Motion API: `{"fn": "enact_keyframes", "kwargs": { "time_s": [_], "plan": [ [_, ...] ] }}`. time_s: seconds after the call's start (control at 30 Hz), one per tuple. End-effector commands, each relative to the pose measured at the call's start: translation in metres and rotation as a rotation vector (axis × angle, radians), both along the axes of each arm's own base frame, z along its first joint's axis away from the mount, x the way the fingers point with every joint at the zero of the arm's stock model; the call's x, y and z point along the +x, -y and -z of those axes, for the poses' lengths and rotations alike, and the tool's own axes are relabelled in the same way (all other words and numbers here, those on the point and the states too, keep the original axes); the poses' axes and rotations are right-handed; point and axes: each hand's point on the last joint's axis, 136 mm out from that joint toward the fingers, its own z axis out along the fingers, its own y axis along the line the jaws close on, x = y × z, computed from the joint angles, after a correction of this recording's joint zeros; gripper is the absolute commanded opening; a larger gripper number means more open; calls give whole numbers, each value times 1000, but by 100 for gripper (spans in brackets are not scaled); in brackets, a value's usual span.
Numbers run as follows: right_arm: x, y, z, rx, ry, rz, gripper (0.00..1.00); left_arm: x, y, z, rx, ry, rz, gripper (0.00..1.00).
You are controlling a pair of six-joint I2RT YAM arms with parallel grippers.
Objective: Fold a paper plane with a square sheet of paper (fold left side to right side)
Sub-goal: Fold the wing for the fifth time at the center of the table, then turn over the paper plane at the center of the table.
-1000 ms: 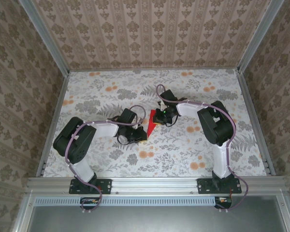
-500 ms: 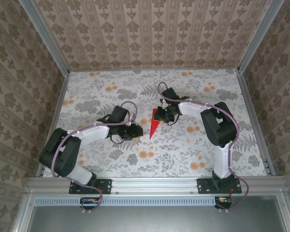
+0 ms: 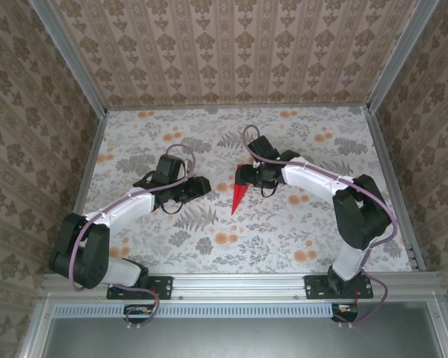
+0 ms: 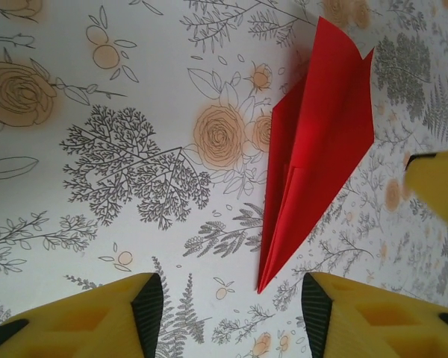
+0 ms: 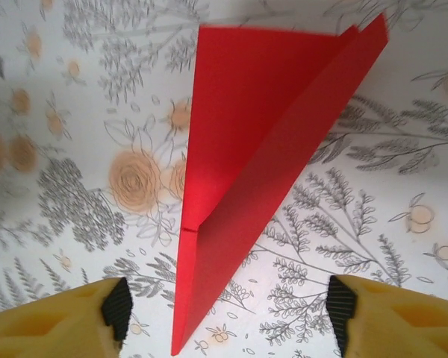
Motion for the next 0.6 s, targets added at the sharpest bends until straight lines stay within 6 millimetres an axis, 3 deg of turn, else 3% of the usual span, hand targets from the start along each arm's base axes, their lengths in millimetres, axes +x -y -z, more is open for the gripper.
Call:
{"fn": "enact_keyframes", "kwargs": {
  "time_s": [0.0, 0.13, 0.27, 0.37, 0.57],
  "plan": [
    [-6, 4, 23, -76, -50, 35, 74, 9, -3, -14, 3, 49, -26, 56],
    [-4, -6, 36, -101, -76, 16, 71, 14, -13, -11, 8, 40, -56, 57],
    [-4, -10, 48, -106, -100, 16, 56, 14, -14, -13, 9, 41, -59, 57],
    [-2, -14, 41, -82, -84, 6, 37, 13, -15, -13, 12, 42, -58, 58],
    [-3, -24, 7, -3, -26, -43, 4, 14, -15, -15, 13, 46, -55, 58]
  ]
}}
